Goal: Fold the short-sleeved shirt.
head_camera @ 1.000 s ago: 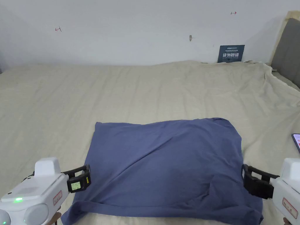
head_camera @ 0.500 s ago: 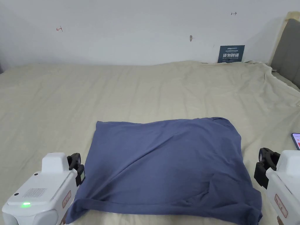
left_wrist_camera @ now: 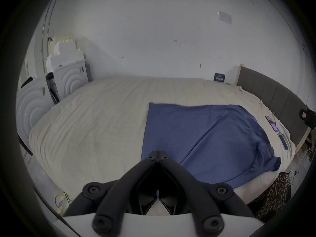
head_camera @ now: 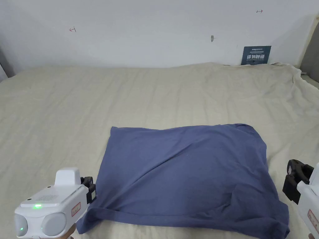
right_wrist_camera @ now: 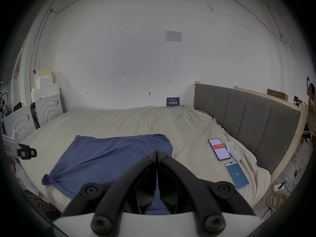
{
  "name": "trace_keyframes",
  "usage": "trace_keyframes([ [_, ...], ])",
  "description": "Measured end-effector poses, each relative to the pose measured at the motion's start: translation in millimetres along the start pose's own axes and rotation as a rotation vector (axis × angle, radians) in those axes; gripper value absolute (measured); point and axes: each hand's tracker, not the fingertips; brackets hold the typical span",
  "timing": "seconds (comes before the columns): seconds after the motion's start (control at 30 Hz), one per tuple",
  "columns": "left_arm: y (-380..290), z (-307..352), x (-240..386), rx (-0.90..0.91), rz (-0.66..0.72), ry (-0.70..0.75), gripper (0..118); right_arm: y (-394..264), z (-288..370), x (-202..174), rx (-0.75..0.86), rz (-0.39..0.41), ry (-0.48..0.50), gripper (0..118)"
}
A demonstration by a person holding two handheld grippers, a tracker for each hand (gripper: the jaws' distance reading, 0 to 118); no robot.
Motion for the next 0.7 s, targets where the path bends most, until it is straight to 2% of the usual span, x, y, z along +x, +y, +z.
trace_keyframes([
  [0.03,-1,-5,-3,-0.043,0.012,0.002,13,-1,0,0,-0.002,-0.001,-0.002,0],
  [0.07,-2,-11,-7,-0.086,0.03,0.007,28,-2,-1,2,-0.005,-0.005,-0.003,0],
  [0.1,-6,-17,-10,-0.118,0.044,0.009,48,-2,-1,3,-0.007,-0.009,-0.005,0],
  [0.13,-9,-23,-13,-0.156,0.054,0.018,76,-3,-2,4,-0.01,-0.013,-0.007,0],
  [0.17,-12,-27,-16,-0.174,0.065,0.028,90,-4,-2,5,-0.012,-0.017,-0.008,0],
  [0.2,-17,-30,-18,-0.182,0.079,0.03,98,-4,-2,6,-0.013,-0.019,-0.009,0],
  [0.23,-22,-34,-20,-0.199,0.078,0.031,101,-5,-2,6,-0.016,-0.02,-0.011,0],
  [0.5,-47,-62,-25,-0.323,0.055,0.058,99,-11,-1,12,-0.046,-0.045,-0.02,0],
  [0.53,-49,-64,-23,-0.327,0.046,0.056,93,-12,-1,13,-0.049,-0.047,-0.023,0],
  [0.6,-52,-70,-20,-0.342,0.014,0.055,72,-13,0,13,-0.058,-0.046,-0.03,0],
  [0.63,-55,-73,-19,-0.357,-0.004,0.06,50,-13,0,15,-0.062,-0.048,-0.031,0],
  [0.7,-56,-78,-18,-0.382,-0.028,0.023,18,-15,0,16,-0.074,-0.052,-0.036,0],
])
